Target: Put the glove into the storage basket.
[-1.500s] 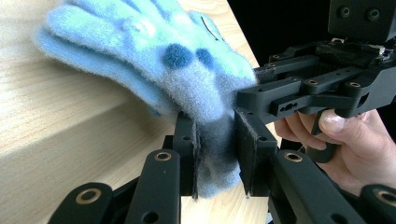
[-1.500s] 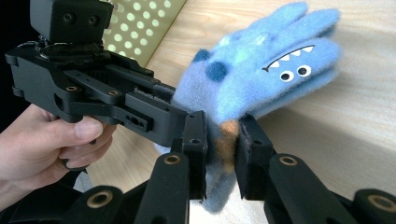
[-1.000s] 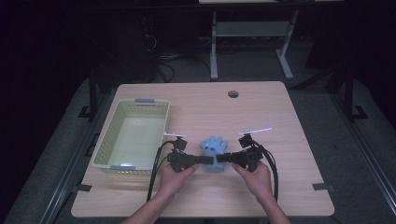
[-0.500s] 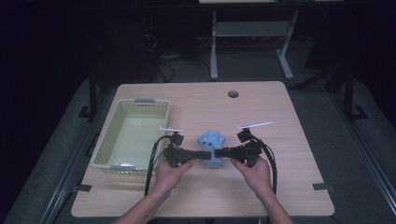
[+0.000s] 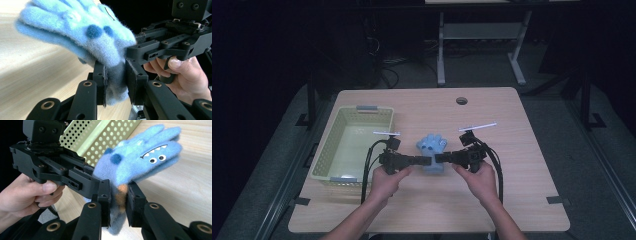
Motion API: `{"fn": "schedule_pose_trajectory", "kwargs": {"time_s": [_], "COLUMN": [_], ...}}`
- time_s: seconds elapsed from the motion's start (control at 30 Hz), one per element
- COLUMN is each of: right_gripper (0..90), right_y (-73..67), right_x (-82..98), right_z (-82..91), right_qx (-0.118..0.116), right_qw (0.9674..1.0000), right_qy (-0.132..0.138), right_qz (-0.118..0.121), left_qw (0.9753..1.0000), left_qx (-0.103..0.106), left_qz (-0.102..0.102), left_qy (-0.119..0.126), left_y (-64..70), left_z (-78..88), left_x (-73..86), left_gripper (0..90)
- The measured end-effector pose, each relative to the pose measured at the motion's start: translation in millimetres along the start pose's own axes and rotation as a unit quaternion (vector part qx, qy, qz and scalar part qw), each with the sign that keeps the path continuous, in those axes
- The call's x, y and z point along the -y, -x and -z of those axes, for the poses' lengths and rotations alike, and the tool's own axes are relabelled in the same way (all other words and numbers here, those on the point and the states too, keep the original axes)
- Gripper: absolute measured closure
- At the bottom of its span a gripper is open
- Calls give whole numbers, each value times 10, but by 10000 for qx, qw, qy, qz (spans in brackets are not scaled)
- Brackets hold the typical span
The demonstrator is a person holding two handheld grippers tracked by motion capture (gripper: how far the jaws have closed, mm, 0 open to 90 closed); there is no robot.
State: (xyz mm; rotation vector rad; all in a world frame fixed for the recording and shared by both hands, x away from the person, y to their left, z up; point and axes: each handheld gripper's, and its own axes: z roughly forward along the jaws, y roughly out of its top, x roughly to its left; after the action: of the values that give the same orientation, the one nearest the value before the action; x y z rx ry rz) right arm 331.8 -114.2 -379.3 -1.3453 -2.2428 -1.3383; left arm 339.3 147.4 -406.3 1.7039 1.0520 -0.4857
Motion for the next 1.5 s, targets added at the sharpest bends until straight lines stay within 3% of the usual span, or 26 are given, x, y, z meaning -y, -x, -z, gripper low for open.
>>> {"fn": "schedule_pose_trajectory", "kwargs": {"time_s": [0.87,1.3,1.5], "right_gripper": [757,757,757], "right_y": [-238,-351,-384], "right_x": [-284,-419,-478], "right_z": [-134,-238,-320], "right_qx": [-72,-275,-331], "right_qw": [9998,9995,9992], "right_qy": [-14,-3,-33], "right_qz": [199,141,234], "left_qw": [9999,9999,9998], "left_qx": [60,17,-1], "left_qz": [-18,-84,-36], "left_qy": [98,146,188], "left_y": [-28,-36,-76], "left_z": [344,573,669], "left_x": [-139,-211,-220], "left_gripper": [716,716,716]}}
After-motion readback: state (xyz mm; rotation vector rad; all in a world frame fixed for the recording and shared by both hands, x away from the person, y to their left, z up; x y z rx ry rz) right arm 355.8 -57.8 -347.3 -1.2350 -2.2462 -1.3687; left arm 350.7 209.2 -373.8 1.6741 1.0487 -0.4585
